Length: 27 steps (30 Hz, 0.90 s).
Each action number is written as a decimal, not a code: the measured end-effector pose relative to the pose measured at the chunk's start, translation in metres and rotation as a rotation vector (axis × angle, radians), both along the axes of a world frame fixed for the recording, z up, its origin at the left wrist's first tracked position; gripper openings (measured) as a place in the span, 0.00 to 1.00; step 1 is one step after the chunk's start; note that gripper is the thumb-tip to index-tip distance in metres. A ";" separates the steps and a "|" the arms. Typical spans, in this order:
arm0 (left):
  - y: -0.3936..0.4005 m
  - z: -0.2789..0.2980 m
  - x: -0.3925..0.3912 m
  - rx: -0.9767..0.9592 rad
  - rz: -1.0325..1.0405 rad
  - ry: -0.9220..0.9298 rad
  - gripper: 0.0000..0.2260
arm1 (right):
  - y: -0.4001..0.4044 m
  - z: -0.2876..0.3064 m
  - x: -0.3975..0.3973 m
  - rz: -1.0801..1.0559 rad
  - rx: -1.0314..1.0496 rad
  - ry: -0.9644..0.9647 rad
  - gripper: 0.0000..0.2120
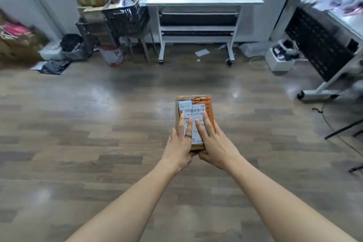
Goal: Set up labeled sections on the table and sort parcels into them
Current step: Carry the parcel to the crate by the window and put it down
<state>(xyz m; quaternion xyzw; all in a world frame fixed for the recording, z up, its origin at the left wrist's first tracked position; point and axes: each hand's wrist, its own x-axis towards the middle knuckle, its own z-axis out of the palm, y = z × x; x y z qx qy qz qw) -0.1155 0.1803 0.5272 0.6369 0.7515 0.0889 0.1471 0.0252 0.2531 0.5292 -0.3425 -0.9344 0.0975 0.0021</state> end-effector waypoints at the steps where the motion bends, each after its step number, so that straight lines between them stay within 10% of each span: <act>1: 0.005 0.016 -0.005 0.016 0.004 0.003 0.47 | 0.005 0.017 -0.006 -0.002 0.012 -0.001 0.49; 27: 0.298 0.216 -0.107 0.119 0.090 0.056 0.53 | 0.302 0.206 -0.119 -0.035 0.132 0.050 0.52</act>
